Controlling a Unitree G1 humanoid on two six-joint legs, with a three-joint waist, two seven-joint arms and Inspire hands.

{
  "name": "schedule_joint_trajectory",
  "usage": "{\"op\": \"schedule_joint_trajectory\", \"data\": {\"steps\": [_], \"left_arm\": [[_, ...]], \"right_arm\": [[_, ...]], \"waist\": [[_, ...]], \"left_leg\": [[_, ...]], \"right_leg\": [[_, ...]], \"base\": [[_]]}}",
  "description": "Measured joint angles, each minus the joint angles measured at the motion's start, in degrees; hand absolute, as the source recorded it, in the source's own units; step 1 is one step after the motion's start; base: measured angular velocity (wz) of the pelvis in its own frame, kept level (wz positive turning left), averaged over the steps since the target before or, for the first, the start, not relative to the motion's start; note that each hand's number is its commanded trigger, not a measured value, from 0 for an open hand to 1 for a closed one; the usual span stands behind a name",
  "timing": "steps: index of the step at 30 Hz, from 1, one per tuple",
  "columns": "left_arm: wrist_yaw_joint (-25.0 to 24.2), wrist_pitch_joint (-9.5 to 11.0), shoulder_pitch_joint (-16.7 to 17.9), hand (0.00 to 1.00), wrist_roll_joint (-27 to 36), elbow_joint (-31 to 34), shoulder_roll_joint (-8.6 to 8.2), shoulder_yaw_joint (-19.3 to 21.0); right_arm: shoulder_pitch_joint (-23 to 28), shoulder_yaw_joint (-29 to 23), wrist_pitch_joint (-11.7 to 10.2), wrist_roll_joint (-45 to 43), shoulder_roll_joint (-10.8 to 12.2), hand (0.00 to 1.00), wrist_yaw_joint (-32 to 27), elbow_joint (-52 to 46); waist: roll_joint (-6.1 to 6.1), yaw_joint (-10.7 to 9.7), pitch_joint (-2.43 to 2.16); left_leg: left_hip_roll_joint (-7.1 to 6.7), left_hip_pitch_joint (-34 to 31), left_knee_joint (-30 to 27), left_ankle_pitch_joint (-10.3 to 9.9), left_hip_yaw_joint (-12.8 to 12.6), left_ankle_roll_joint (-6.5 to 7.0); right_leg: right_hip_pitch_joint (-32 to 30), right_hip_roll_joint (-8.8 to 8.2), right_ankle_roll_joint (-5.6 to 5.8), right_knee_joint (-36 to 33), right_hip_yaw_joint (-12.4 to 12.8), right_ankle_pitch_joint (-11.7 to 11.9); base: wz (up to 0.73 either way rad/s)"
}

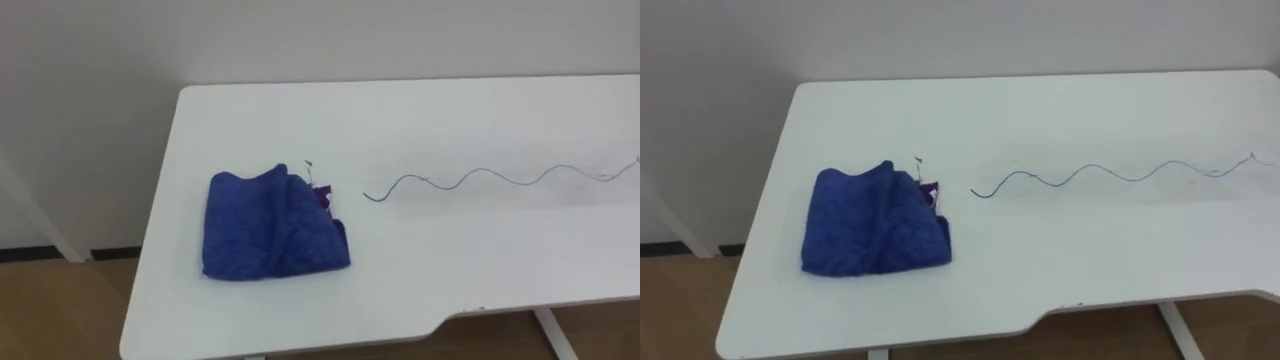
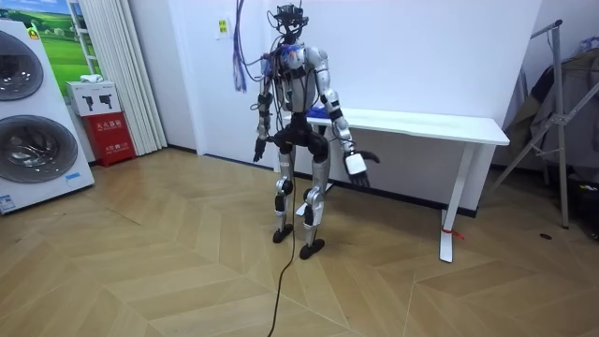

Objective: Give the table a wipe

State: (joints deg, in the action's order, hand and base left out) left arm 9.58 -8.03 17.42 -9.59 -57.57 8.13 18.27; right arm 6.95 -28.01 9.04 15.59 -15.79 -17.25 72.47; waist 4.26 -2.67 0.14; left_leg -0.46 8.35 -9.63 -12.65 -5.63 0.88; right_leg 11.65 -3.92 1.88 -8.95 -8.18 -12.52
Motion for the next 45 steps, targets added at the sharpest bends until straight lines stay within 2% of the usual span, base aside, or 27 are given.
{"op": "schedule_joint_trajectory", "data": {"steps": [3,8,10,12,13,15,17,20,23,24,28,30,33,36,40,43,45], "left_arm": [[0.01,1.33,-0.17,0.00,0.18,0.29,0.25,-0.27],[-0.21,2.10,-0.20,0.00,1.05,0.36,0.31,-1.14],[-0.21,2.22,-0.14,0.00,1.08,0.43,0.31,-1.93],[-0.24,2.74,-0.16,0.00,1.14,1.10,0.64,-3.06],[-0.23,2.99,-0.14,0.00,1.19,1.40,0.69,-3.36],[-0.18,3.71,-0.15,0.00,2.65,1.59,0.89,-4.98],[-0.19,3.81,0.01,0.00,2.62,1.59,0.60,-5.25],[-0.12,3.82,0.30,0.00,2.51,1.98,0.39,-5.95],[-0.08,5.43,-0.06,0.00,2.53,2.84,0.36,-6.32],[0.21,5.60,-0.06,0.00,2.70,3.16,0.46,-6.59],[1.13,5.62,-0.29,0.00,2.71,3.65,0.54,-9.47],[1.15,5.66,0.03,0.00,2.59,3.65,0.54,-10.95],[1.28,5.69,0.07,0.00,2.60,3.40,0.59,-11.53],[1.14,5.72,-0.20,0.00,1.47,3.33,0.57,-11.48],[0.92,5.73,-0.19,0.00,1.45,3.41,0.54,-11.56],[0.85,5.73,-0.16,0.00,2.36,2.80,0.80,-12.62],[0.87,5.79,-0.67,0.00,2.32,2.33,1.03,-13.46]], "right_arm": [[-2.35,-0.25,-1.74,-0.41,-1.90,0.00,-3.76,-3.68],[-3.57,0.27,-3.18,-7.16,-2.15,0.00,-8.94,-15.98],[-3.62,1.95,-3.33,-12.37,-2.13,0.00,-10.52,-20.94],[-3.47,5.73,-4.01,-18.59,-1.96,0.00,-11.52,-28.37],[-3.34,6.89,-4.03,-20.08,-1.93,0.00,-11.62,-30.87],[-2.99,9.22,-2.28,-26.34,-0.84,0.00,-13.20,-37.78],[-1.82,9.50,-2.06,-32.41,-0.02,0.00,-12.91,-39.83],[-1.24,12.54,-2.20,-39.68,0.13,0.00,-12.60,-51.06],[-1.80,15.07,-5.51,-48.12,-0.08,0.00,-13.31,-60.00],[-2.50,17.00,-6.49,-51.37,-0.28,0.00,-13.99,-61.06],[-4.57,22.82,-7.43,-58.26,-0.18,0.00,-13.84,-62.06],[-4.85,25.53,-7.88,-61.77,-0.08,0.00,-13.07,-63.94],[-6.10,28.18,-8.81,-63.89,-0.12,0.00,-12.05,-66.57],[-7.12,28.94,-9.21,-67.44,-0.15,0.00,-10.23,-68.08],[-7.35,29.54,-9.71,-68.47,-0.19,0.00,-8.63,-70.44],[-8.24,32.67,-9.61,-69.04,-0.93,0.00,-8.04,-70.43],[-8.24,35.86,-9.67,-69.08,-1.23,0.00,-7.56,-70.41]], "waist": [[0.26,-0.05,0.00],[0.31,0.51,-0.06],[0.15,1.02,-0.10],[-0.09,1.30,-0.13],[-0.15,1.45,-0.07],[-0.30,1.58,0.04],[-0.44,1.64,0.13],[-0.94,1.91,0.08],[-1.05,3.34,0.08],[-0.77,4.11,0.17],[-0.02,6.21,0.30],[-0.02,6.85,0.24],[-0.17,8.10,0.30],[-0.26,9.43,0.17],[-0.42,10.07,0.15],[-0.28,10.78,0.12],[0.15,10.91,0.17]], "left_leg": [[0.09,-0.69,-0.08,0.00,-0.57,0.00],[0.31,-1.27,-0.22,0.02,-1.74,-0.02],[0.31,-1.23,-0.23,0.02,-2.01,-0.02],[0.33,-1.49,-0.19,0.02,-2.03,-0.02],[0.33,-1.53,-0.17,0.02,-2.04,-0.02],[0.32,-1.65,-0.20,0.05,-1.99,-0.03],[0.32,-1.72,-0.15,0.05,-2.04,-0.03],[0.45,-1.80,-0.14,0.05,-2.20,-0.03],[0.60,-1.02,-0.14,0.05,-2.13,-0.04],[0.65,-0.60,-0.15,0.06,-1.96,-0.06],[0.63,-0.90,-0.19,0.07,-1.24,-0.09],[0.53,-1.53,-0.16,0.07,-0.15,-0.09],[0.50,-1.71,-0.28,0.11,0.00,-0.12],[0.46,-1.77,-0.24,0.12,0.40,-0.12],[0.39,-1.78,-0.06,0.12,1.33,-0.13],[0.39,-1.63,0.10,0.13,2.03,-0.13],[0.37,-1.61,0.24,0.13,3.44,-0.13]], "right_leg": [[-0.97,0.04,0.01,-0.13,0.20,0.00],[-2.65,0.16,0.00,-0.74,0.29,0.01],[-2.70,0.14,0.00,-0.76,0.23,0.02],[-2.98,0.10,0.01,-0.74,0.02,0.02],[-3.06,0.10,0.01,-0.73,0.04,0.02],[-3.29,0.10,0.00,-0.77,0.03,0.02],[-3.58,0.10,0.00,-0.80,0.22,0.02],[-3.94,0.13,0.00,-1.15,0.15,0.02],[-3.29,0.28,-0.02,-0.91,0.05,0.04],[-2.72,0.35,-0.03,-0.82,-0.12,0.04],[-2.57,0.35,-0.03,-0.86,-0.85,0.13],[-2.36,0.27,0.12,-1.00,-1.91,0.29],[-2.45,0.22,0.11,-0.90,-2.85,0.31],[-2.70,0.22,0.12,-0.66,-3.06,0.30],[-2.56,0.18,0.13,-0.68,-3.57,0.30],[-2.57,0.25,0.13,-0.61,-3.63,0.30],[-2.45,0.33,0.13,-0.56,-4.10,0.30]], "base": [[-0.08],[-0.10],[-0.09],[0.00],[0.00],[0.00],[-0.13],[-0.21],[-0.01],[0.07],[0.12],[0.20],[0.09],[0.08],[0.09],[0.00],[0.06]]}}
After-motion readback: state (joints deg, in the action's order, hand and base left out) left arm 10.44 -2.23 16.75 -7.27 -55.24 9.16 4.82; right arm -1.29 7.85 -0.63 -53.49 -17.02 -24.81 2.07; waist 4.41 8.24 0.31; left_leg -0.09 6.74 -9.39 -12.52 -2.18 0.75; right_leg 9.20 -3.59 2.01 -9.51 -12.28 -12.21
